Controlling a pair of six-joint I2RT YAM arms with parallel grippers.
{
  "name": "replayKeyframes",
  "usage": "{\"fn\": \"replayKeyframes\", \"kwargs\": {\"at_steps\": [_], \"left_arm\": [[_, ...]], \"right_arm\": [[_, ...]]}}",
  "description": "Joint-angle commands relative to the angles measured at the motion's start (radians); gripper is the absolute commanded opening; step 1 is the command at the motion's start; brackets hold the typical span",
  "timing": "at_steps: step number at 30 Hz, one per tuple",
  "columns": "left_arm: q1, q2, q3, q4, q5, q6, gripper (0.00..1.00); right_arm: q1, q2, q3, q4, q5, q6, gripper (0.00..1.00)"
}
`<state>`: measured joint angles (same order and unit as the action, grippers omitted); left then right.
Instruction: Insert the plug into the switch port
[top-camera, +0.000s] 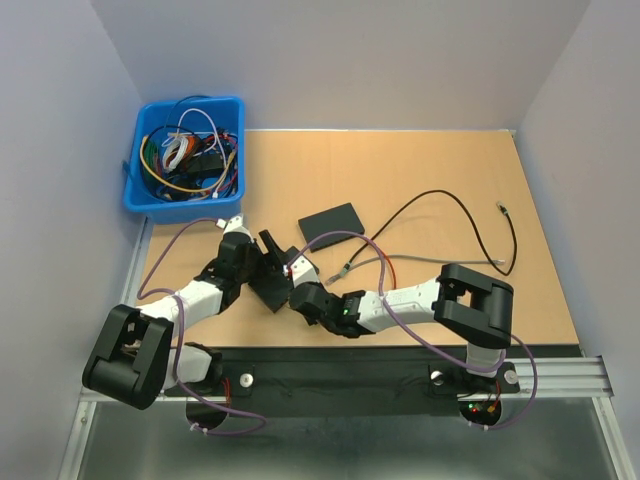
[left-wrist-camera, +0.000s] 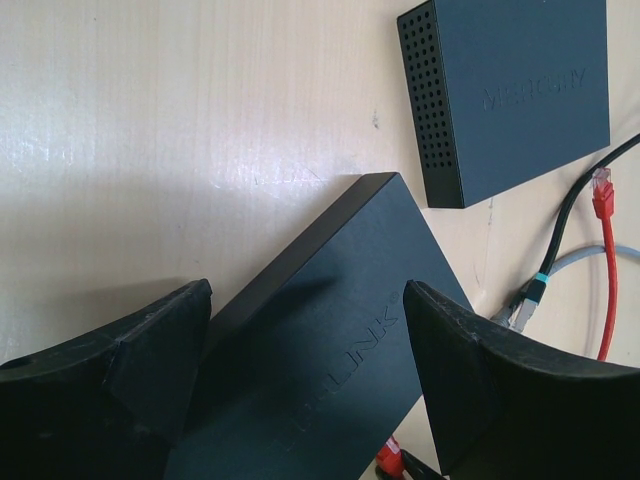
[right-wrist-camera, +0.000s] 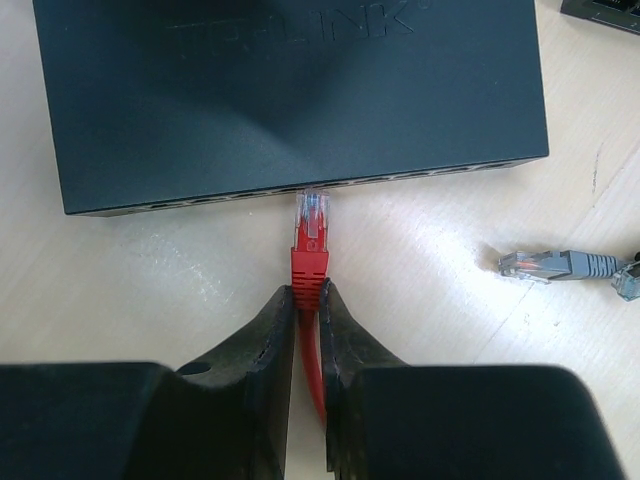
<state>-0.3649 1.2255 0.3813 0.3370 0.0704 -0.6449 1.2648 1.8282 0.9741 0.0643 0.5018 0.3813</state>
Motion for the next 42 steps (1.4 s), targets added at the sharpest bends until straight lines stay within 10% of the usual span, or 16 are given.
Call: {"fn": "replayKeyframes", "kwargs": {"at_steps": [1,42], "left_arm": [[-0.016,-0.012,-0.019,-0.012,0.025,-0.019,0.89],[-0.078,0.003,0.001,-0.043,-0.053,-0.018,0.89]], "right_arm": [[-0.002,-0.018,0.012,0.016,0.006,0.002,0.0],[0.011,0.003,0.12,-0.06,0.087,-0.05,0.0]]}}
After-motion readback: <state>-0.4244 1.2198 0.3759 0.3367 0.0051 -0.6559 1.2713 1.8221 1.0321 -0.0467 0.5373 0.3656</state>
